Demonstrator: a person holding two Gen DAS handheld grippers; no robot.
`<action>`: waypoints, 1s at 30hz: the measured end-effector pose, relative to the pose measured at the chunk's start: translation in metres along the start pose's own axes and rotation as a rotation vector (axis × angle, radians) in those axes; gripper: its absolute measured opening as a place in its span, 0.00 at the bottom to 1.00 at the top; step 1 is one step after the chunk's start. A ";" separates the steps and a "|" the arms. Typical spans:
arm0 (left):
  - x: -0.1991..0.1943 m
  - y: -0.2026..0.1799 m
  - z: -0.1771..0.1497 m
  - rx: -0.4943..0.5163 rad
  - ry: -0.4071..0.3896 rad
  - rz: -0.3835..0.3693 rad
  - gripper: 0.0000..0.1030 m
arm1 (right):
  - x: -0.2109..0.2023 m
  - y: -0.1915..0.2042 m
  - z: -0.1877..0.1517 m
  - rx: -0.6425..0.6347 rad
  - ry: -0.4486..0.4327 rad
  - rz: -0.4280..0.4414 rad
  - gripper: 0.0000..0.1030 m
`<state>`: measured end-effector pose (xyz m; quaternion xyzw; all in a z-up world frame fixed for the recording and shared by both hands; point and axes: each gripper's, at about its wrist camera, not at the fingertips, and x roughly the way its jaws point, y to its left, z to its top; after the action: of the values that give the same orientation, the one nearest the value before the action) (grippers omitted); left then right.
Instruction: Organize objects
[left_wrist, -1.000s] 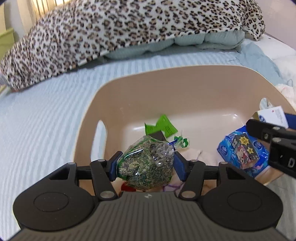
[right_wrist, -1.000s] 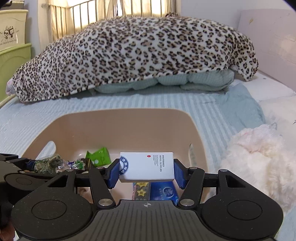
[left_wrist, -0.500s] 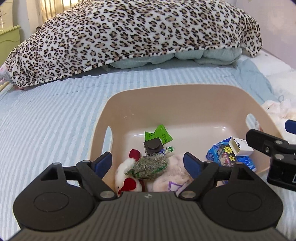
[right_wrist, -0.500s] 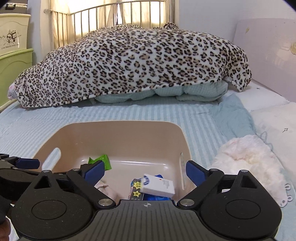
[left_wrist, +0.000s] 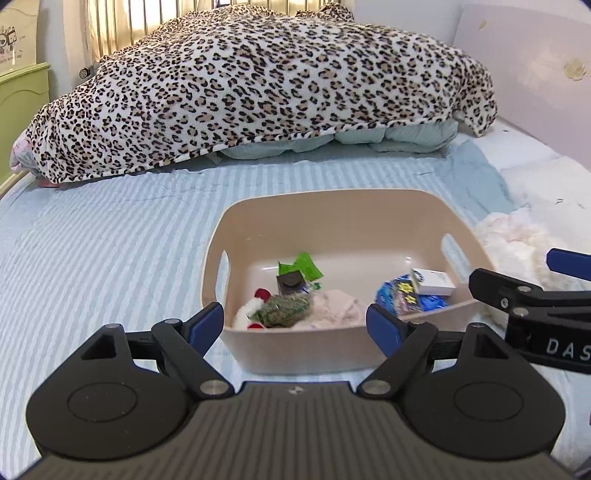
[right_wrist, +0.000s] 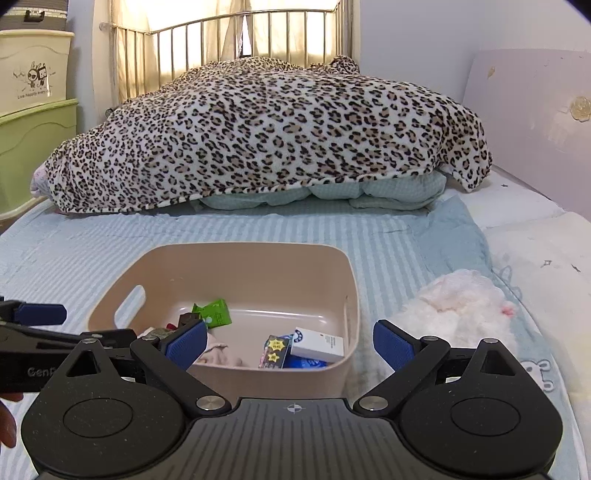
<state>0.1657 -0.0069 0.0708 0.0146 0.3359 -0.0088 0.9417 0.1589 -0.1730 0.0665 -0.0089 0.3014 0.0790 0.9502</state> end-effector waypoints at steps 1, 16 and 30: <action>-0.006 -0.001 -0.002 0.000 -0.004 -0.004 0.82 | -0.004 -0.001 -0.001 0.006 0.001 0.005 0.95; -0.077 -0.009 -0.043 -0.004 -0.025 -0.011 0.82 | -0.082 -0.013 -0.036 0.016 0.001 0.024 0.98; -0.119 -0.009 -0.085 0.005 -0.012 -0.010 0.82 | -0.133 -0.001 -0.065 -0.006 -0.023 0.049 0.99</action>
<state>0.0192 -0.0119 0.0800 0.0152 0.3301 -0.0143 0.9437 0.0148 -0.1976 0.0900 -0.0033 0.2903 0.1032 0.9513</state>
